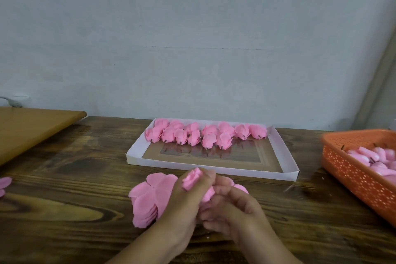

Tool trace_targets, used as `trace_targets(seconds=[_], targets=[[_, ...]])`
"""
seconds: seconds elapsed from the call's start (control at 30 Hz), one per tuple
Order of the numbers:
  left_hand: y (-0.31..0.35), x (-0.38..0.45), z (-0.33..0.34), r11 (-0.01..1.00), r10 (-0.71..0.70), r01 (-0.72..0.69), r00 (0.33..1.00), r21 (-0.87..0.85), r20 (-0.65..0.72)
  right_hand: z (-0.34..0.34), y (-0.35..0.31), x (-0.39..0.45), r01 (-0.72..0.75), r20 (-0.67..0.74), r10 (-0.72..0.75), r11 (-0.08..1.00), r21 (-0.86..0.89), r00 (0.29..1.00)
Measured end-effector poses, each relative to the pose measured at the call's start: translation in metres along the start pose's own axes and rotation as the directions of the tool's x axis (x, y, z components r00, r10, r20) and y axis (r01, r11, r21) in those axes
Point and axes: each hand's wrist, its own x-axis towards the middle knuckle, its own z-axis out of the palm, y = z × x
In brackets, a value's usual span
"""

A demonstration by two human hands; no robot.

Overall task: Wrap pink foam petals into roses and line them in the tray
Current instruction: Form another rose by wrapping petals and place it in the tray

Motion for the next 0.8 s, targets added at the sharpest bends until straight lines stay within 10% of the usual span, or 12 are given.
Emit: trace_targets(seconds=[0.13,0.27,0.33,0.5,0.67,0.8], targets=[[-0.001,0.001,0.001,0.998,-0.053,0.053,0.999,-0.038,-0.003,-0.004,0.009,-0.007,0.269,-0.001,-0.366,0.686,-0.676,0.931],[-0.001,-0.001,0.005,0.993,-0.078,0.083,0.995,-0.084,0.057,-0.01,0.013,-0.008,0.403,0.157,-0.525,0.396,-0.825,0.837],[0.001,-0.002,0.003,0.985,-0.096,0.107,0.991,-0.133,0.089,-0.009,0.009,-0.01,0.426,0.174,-0.504,0.443,-0.788,0.846],[-0.001,0.0,-0.002,0.982,-0.133,0.148,0.983,-0.119,0.127,0.006,-0.007,-0.014,0.096,0.12,-0.064,0.956,-0.277,0.991],[0.0,0.003,-0.007,0.926,-0.147,0.171,0.984,-0.336,0.097,0.013,-0.01,-0.014,-0.298,0.257,0.24,0.93,0.216,0.936],[0.0,0.006,-0.005,0.926,-0.178,0.174,0.984,-0.335,0.017,0.018,-0.011,-0.014,-0.189,0.167,0.186,0.982,0.004,0.968]])
